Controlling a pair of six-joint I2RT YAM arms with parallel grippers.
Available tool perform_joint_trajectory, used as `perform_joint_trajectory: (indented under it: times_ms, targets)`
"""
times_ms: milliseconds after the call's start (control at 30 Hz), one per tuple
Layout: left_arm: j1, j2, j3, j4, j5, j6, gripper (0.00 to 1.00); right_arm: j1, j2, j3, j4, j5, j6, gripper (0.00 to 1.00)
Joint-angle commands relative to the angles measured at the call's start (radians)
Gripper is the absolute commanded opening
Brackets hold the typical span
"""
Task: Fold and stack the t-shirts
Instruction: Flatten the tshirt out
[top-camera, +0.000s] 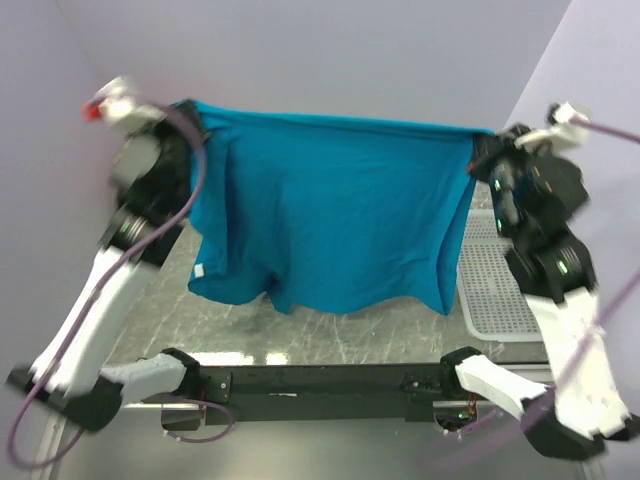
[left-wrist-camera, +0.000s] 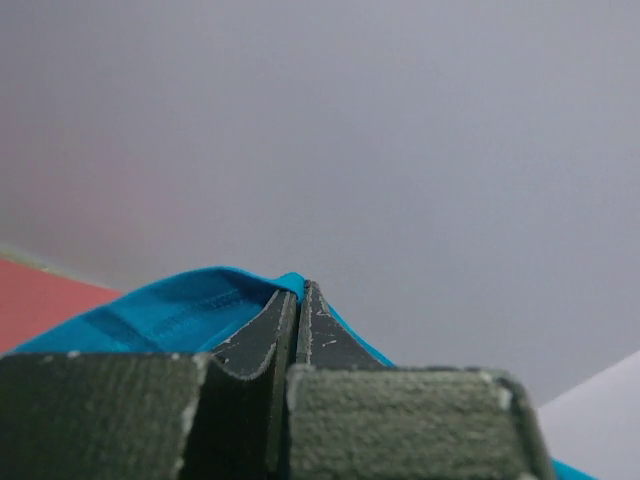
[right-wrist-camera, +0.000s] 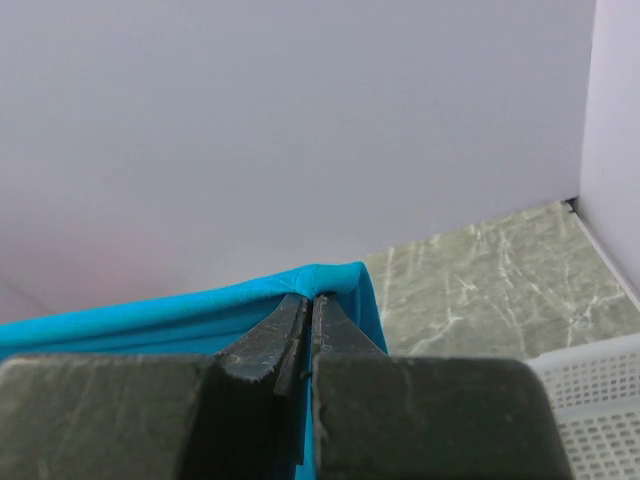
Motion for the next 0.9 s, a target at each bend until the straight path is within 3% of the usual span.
perform_joint_trajectory:
  times_ms: [0, 100, 167, 333, 433, 467, 600, 733, 867]
  targets:
    - [0.087, 0.18, 0.123, 0.036, 0.058, 0.11, 0.01, -0.189, 0.136, 0.018, 0.108, -0.268, 0.014, 0.0]
    - [0.197, 0.354, 0.246, 0.051, 0.244, 0.127, 0.01, -0.236, 0.228, 0.043, 0.234, -0.353, -0.029, 0.0]
    - [0.231, 0.481, 0.374, 0.083, 0.249, 0.151, 0.01, -0.265, 0.344, 0.142, 0.27, -0.415, -0.043, 0.0]
    - [0.279, 0.706, 0.811, -0.015, 0.381, 0.207, 0.01, -0.312, 0.619, 0.6, 0.109, -0.431, -0.05, 0.0]
    - [0.28, 0.747, 0.971, -0.093, 0.424, 0.236, 0.01, -0.335, 0.674, 0.746, 0.055, -0.491, -0.047, 0.0]
    - [0.279, 0.733, 0.962, -0.087, 0.418, 0.245, 0.01, -0.349, 0.673, 0.75, 0.052, -0.517, -0.046, 0.0]
    - [0.279, 0.561, 0.667, -0.023, 0.397, 0.256, 0.01, -0.372, 0.546, 0.536, 0.099, -0.566, -0.021, 0.0]
    - [0.277, 0.321, 0.19, -0.032, 0.393, 0.173, 0.01, -0.395, 0.414, 0.142, 0.13, -0.577, -0.004, 0.0]
    - [0.239, 0.138, -0.247, -0.044, 0.393, -0.092, 0.01, -0.403, 0.296, -0.204, 0.136, -0.594, 0.023, 0.0]
